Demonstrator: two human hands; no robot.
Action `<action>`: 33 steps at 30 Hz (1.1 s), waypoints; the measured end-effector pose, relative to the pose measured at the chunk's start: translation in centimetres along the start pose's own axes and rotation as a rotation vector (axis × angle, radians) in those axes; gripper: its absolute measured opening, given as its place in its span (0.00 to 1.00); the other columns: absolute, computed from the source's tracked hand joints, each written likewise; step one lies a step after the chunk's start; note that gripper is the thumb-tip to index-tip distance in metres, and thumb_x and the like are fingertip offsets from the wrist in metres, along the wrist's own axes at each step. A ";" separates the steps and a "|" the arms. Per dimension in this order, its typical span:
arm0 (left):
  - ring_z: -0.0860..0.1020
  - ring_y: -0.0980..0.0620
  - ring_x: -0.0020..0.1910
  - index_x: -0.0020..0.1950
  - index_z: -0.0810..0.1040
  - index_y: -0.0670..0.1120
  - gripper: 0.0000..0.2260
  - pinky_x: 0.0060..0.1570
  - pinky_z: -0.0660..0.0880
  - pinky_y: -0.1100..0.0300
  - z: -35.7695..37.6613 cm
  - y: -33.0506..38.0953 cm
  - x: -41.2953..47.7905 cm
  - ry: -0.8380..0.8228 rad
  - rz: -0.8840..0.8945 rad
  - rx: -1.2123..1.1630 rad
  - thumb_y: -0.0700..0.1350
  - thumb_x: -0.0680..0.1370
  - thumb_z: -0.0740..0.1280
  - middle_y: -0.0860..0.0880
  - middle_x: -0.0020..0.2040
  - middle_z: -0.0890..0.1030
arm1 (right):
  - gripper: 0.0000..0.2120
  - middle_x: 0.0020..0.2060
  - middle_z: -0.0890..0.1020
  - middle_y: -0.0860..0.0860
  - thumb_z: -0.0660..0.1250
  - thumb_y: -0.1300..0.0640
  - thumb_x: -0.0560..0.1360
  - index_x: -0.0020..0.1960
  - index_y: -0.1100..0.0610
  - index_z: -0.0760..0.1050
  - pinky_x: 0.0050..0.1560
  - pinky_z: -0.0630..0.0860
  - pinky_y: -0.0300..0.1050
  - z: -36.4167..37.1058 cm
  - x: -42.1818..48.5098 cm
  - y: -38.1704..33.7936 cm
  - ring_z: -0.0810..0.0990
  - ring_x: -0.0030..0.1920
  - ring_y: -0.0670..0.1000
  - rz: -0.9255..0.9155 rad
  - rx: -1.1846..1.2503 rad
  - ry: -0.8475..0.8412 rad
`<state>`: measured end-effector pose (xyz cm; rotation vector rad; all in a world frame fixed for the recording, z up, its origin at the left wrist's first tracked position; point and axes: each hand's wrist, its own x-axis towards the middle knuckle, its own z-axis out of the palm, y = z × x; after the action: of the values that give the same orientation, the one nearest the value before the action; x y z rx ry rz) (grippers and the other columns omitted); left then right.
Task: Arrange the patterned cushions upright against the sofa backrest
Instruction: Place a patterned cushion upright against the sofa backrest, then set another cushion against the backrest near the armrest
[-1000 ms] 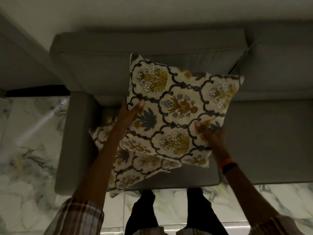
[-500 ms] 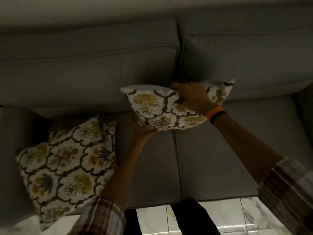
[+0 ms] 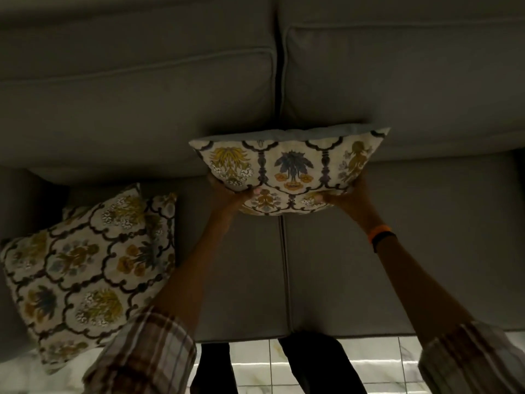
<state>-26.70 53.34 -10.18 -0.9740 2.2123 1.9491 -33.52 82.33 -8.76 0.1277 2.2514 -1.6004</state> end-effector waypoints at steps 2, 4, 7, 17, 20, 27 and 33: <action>0.69 0.46 0.74 0.77 0.53 0.45 0.55 0.70 0.72 0.49 0.0 0.0 -0.3 0.049 0.051 0.004 0.46 0.59 0.83 0.41 0.75 0.66 | 0.50 0.69 0.78 0.51 0.87 0.50 0.58 0.74 0.58 0.67 0.66 0.79 0.58 0.3 0.7 1.5 0.78 0.69 0.47 0.049 0.001 -0.020; 0.70 0.49 0.72 0.78 0.53 0.43 0.52 0.66 0.75 0.58 -0.5 -0.4 -0.6 0.056 0.083 -0.012 0.39 0.63 0.82 0.41 0.76 0.65 | 0.51 0.71 0.77 0.52 0.86 0.47 0.60 0.76 0.57 0.64 0.67 0.78 0.59 1.1 0.7 2.3 0.76 0.71 0.51 0.027 -0.012 -0.040; 0.72 0.62 0.67 0.78 0.54 0.41 0.50 0.61 0.75 0.69 -1.7 -0.6 -0.9 0.062 0.101 0.010 0.36 0.65 0.81 0.42 0.76 0.65 | 0.54 0.74 0.73 0.54 0.85 0.54 0.62 0.79 0.57 0.57 0.69 0.76 0.45 2.3 -0.2 2.4 0.73 0.72 0.52 0.047 -0.068 0.018; 0.61 0.39 0.76 0.79 0.56 0.48 0.42 0.75 0.63 0.40 -14.6 -3.1 -6.1 0.075 0.098 0.635 0.55 0.72 0.75 0.40 0.78 0.62 | 0.37 0.62 0.76 0.57 0.76 0.56 0.74 0.78 0.59 0.63 0.65 0.77 0.58 22.1 -10.0 1.2 0.78 0.63 0.58 0.398 -0.185 -0.176; 0.61 0.37 0.76 0.78 0.55 0.49 0.37 0.73 0.63 0.36 -22.9 -6.2 -7.1 0.137 0.141 0.751 0.55 0.75 0.71 0.38 0.77 0.62 | 0.38 0.65 0.77 0.57 0.76 0.55 0.74 0.78 0.56 0.61 0.48 0.76 0.42 31.8 -12.5 -1.8 0.79 0.60 0.56 0.378 -0.138 -0.339; 0.53 0.38 0.79 0.80 0.49 0.49 0.49 0.77 0.52 0.37 -43.0 -13.5 -7.8 0.413 -0.166 0.528 0.69 0.69 0.68 0.41 0.80 0.54 | 0.35 0.70 0.71 0.47 0.71 0.59 0.78 0.79 0.50 0.58 0.68 0.69 0.48 47.5 -18.0 -7.1 0.71 0.69 0.47 0.373 0.111 -0.469; 0.68 0.37 0.73 0.79 0.51 0.53 0.62 0.70 0.69 0.37 -51.2 -18.8 -7.6 0.385 -0.655 -0.112 0.73 0.54 0.76 0.41 0.76 0.66 | 0.23 0.56 0.85 0.51 0.76 0.61 0.74 0.67 0.57 0.77 0.55 0.81 0.49 50.0 -17.0 -8.0 0.85 0.52 0.41 0.323 0.032 -0.444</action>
<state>7.07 9.89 -12.75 -1.9211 1.5968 1.6768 -7.67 35.58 -9.83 0.1227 1.7650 -1.3379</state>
